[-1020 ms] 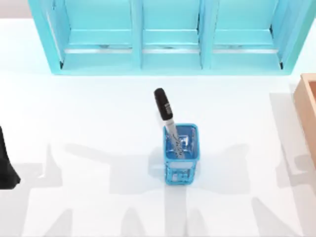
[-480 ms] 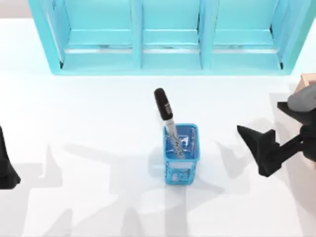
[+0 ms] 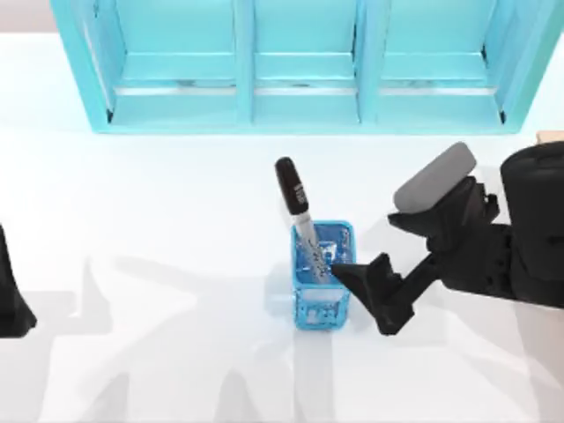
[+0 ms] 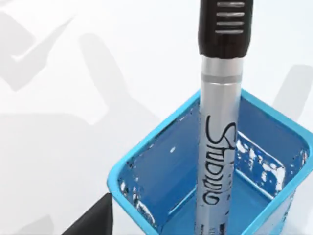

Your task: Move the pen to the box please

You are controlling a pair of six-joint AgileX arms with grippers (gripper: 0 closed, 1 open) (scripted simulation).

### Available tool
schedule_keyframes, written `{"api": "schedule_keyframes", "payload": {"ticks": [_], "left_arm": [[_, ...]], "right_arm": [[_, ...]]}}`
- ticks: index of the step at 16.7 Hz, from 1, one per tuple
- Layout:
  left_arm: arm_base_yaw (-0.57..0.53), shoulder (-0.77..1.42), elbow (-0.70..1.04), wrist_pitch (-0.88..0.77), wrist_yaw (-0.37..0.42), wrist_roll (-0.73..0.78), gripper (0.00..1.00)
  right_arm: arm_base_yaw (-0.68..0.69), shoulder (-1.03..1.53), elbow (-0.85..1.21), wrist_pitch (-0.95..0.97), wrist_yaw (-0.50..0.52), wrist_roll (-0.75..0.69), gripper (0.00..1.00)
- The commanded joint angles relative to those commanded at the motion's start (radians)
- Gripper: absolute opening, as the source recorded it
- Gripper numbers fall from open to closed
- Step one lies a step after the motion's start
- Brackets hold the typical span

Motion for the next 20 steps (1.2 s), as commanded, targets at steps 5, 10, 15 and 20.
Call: {"api": "schedule_keyframes", "payload": {"ticks": [5, 10, 15, 20], "left_arm": [[0.0, 0.0, 0.0, 0.0, 0.0, 0.0, 1.0], [0.0, 0.0, 0.0, 0.0, 0.0, 0.0, 1.0], [0.0, 0.0, 0.0, 0.0, 0.0, 0.0, 1.0], [0.0, 0.0, 0.0, 0.0, 0.0, 0.0, 1.0]], "right_arm": [[-0.003, -0.001, -0.003, -0.001, 0.001, 0.0, 1.0], [0.027, 0.119, 0.057, 0.071, 0.021, 0.017, 1.0], [0.078, 0.39, 0.177, 0.219, 0.067, 0.047, 1.0], [0.095, 0.46, 0.21, 0.263, 0.083, 0.058, 1.0]]}}
